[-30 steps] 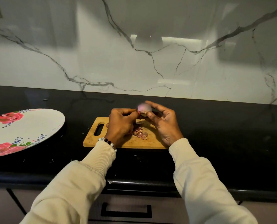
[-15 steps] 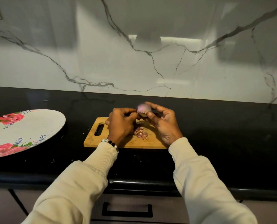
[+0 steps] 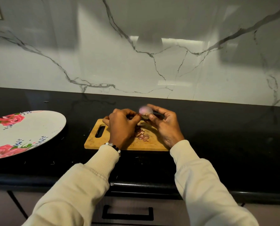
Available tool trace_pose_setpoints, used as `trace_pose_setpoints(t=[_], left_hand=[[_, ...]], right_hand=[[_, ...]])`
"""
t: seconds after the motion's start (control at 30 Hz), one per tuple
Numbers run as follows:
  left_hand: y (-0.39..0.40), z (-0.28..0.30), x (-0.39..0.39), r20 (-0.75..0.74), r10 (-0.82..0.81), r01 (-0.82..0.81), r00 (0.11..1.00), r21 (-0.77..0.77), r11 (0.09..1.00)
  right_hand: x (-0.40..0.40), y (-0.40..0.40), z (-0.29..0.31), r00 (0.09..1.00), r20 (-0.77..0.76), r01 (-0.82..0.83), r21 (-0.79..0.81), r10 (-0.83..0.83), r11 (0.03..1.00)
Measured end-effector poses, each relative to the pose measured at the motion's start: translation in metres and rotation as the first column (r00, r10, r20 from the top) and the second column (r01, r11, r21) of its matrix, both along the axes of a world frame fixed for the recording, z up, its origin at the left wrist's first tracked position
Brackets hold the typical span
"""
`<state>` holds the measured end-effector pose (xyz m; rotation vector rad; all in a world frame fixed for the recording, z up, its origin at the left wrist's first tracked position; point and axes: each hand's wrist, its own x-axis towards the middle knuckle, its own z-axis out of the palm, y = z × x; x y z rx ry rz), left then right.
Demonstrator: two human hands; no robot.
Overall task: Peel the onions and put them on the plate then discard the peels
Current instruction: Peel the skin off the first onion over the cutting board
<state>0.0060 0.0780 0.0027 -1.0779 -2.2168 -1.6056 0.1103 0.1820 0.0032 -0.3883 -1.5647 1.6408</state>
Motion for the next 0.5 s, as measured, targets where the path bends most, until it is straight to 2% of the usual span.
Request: trace_pose_setpoints(t=[0.27, 0.5], left_hand=[[-0.006, 0.01, 0.005, -0.047, 0.049, -0.05, 0.998, -0.035, 0.998], [-0.01, 0.012, 0.005, 0.049, 0.134, -0.136, 0.99, 0.04, 0.99]], right_hand=[[0.004, -0.003, 0.004, 0.999, 0.007, -0.046, -0.012, 0.046, 0.999], [0.007, -0.003, 0.005, 0.989, -0.088, -0.127, -0.114, 0.117, 0.985]])
